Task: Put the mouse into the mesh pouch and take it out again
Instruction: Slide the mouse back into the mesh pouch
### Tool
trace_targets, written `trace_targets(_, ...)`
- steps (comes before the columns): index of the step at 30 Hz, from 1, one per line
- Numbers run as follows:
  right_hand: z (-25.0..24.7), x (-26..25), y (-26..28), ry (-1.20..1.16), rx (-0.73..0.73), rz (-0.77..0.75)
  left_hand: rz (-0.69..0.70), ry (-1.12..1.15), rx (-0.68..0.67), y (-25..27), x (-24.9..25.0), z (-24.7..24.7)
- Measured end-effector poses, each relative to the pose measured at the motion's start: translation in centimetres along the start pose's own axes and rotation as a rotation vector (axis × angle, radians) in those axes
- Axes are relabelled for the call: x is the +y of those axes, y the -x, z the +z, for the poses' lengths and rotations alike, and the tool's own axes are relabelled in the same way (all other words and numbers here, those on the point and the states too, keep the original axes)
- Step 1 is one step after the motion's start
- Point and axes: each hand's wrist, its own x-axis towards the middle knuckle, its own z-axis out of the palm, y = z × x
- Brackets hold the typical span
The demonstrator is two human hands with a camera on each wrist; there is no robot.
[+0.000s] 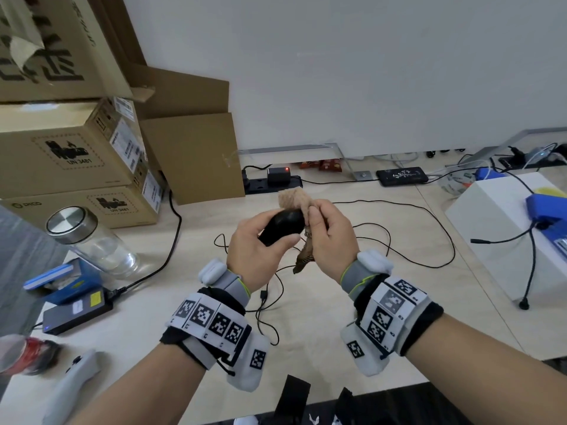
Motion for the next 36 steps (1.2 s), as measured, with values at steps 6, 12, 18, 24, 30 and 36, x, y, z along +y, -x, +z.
trace_targets(6, -1.4, 0.8, -0.8, 0.102, -0.100, 0.037, -0.126, 0.164, 0.029, -0.4, 0.2, -0.9)
trace_targets(12, -1.5, -1.5, -1.4, 0.032, -0.002, -0.096, -0.204, 0.270, -0.101, -0.5, 0.1, -1.0)
trace_targets(18, -1.0, -0.1, -0.3, 0.149, -0.140, -0.168, -0.128, 0.277, -0.059, -0.2, 0.4, -1.0)
trace_targets(24, -2.2, 2.7, -1.4, 0.096, 0.029, 0.189, -0.152, 0.335, -0.009, -0.3, 0.4, -2.0)
trace_targets(30, -1.6, -0.1, -1.5, -0.067, 0.148, 0.078, -0.291, 0.393, 0.064, -0.4, 0.1, -1.5)
trace_targets(36, -1.6, -0.6, -1.5, 0.107, 0.190, 0.043, -0.493, 0.777, -0.091, 0.1, 0.6, -0.8)
